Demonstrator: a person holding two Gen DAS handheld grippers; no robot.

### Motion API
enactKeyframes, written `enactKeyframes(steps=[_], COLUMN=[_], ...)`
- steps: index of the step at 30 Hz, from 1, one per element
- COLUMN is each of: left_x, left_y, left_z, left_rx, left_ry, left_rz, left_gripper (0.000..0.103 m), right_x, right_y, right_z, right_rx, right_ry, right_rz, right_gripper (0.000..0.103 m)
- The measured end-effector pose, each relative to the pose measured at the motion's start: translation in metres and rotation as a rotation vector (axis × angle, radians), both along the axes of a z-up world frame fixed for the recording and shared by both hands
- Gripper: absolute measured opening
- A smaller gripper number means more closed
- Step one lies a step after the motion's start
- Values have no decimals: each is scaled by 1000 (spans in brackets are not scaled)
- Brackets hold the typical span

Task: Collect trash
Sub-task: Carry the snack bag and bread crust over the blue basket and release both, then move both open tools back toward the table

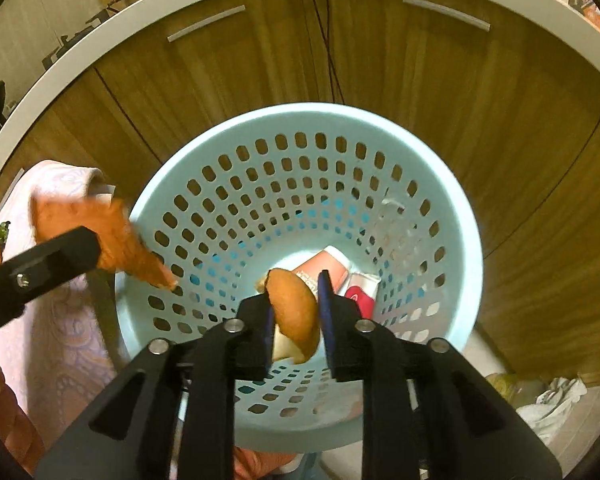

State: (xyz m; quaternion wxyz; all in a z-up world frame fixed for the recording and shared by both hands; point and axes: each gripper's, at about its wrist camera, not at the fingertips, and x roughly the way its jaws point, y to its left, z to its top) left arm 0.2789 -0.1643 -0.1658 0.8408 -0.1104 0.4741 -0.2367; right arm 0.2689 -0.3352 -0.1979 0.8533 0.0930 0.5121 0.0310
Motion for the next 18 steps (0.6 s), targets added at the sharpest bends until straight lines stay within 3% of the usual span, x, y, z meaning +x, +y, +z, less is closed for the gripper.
enactKeyframes(steps=[2, 4, 5, 11, 18], left_x=[-2, -5, -6, -21, -65], left_y=[4, 10, 11, 25, 51], left_z=[5, 9, 10, 24, 59], left_rx=[-2, -4, -7, -19, -8], left_ry=[-8, -19, -21, -43, -143], left_rz=[10, 25, 29, 55, 102], left_gripper=[54, 56, 56, 56, 56], right_x=[-1, -3, -5, -15, -41], right_y=[-4, -10, -11, -13, 6], right_z=[-1, 2, 6, 28, 74], right_rx=[17, 45, 43, 60, 64], right_ry=[3, -11, -26, -82, -211], right_rz=[-9, -20, -23, -28, 15], right_gripper=[27, 48, 52, 53, 53])
